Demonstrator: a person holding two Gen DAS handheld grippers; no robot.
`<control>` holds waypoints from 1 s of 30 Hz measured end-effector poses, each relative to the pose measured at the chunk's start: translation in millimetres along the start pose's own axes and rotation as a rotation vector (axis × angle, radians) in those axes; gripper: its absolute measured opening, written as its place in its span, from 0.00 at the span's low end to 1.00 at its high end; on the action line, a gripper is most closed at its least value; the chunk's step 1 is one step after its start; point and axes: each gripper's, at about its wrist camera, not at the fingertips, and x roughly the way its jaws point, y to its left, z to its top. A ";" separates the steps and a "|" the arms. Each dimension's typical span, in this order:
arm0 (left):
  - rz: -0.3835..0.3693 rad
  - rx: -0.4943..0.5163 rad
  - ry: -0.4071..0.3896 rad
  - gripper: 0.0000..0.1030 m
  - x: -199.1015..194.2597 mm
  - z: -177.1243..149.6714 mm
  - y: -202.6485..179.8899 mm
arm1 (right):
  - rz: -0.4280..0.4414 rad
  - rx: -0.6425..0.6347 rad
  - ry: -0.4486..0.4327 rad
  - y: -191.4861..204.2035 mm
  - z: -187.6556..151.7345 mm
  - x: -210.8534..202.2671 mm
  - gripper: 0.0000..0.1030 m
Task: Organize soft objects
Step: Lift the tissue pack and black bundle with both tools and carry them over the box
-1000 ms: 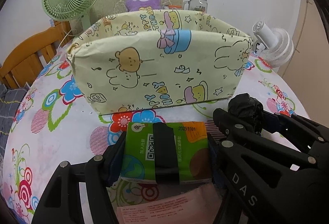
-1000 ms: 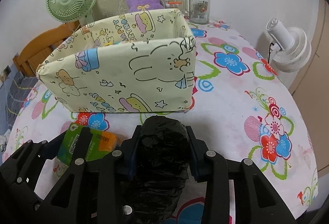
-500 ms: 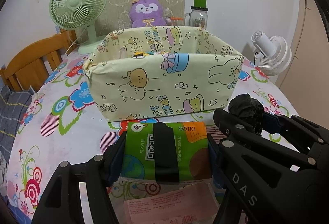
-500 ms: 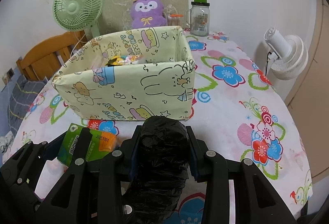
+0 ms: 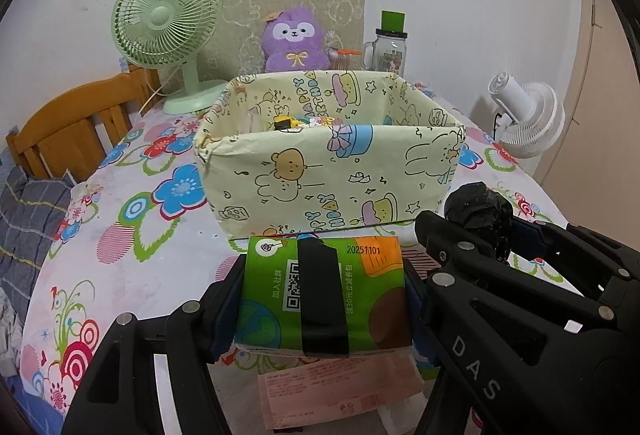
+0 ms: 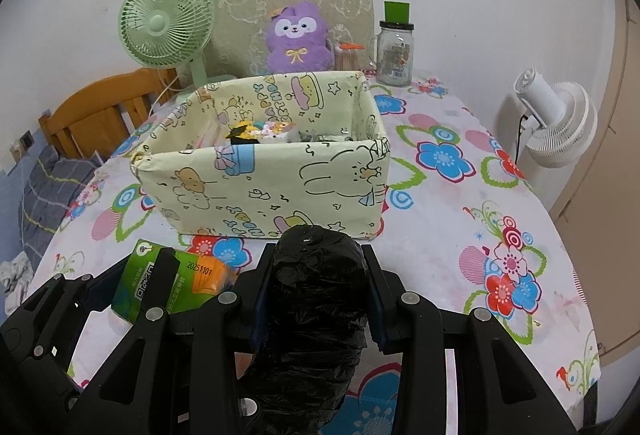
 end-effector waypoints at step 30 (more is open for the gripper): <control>0.003 -0.011 -0.073 0.70 -41.8 10.6 3.1 | 0.015 -0.025 -0.069 11.1 15.2 -42.4 0.41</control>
